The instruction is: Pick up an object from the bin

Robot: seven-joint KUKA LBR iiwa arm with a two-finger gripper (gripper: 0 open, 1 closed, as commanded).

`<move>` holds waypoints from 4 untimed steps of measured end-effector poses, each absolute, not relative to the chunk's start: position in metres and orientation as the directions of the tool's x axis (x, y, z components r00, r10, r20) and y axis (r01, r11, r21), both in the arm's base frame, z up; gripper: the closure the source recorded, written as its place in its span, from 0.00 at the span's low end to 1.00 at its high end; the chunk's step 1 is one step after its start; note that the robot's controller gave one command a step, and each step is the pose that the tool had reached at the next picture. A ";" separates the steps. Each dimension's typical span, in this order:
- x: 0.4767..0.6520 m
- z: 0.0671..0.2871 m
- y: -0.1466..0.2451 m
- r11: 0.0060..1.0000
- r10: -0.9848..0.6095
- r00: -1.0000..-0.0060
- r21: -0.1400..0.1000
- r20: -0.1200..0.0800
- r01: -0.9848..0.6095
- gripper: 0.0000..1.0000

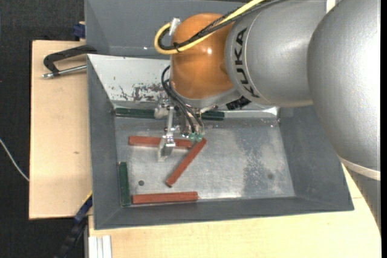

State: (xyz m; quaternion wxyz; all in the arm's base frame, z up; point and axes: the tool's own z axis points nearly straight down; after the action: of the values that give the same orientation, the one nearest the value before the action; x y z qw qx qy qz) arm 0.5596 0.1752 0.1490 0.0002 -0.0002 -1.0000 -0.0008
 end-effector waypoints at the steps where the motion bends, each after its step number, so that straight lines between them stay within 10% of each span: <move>1: 0.565 0.099 0.186 0.993 0.120 -0.993 0.004 -0.006 0.120 0.00; 3: 0.575 0.073 0.203 0.975 0.224 -0.975 0.001 0.002 0.224 0.00; 4: 0.571 0.074 0.191 1.000 0.028 -1.000 0.001 0.000 0.028 0.00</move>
Offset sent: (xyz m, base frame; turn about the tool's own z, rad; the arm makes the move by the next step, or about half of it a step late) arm 0.0105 0.0132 -0.0790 0.0245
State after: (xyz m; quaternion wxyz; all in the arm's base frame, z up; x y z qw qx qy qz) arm 0.5710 0.1914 0.0743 -0.0002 -0.0142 -0.9999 -0.0006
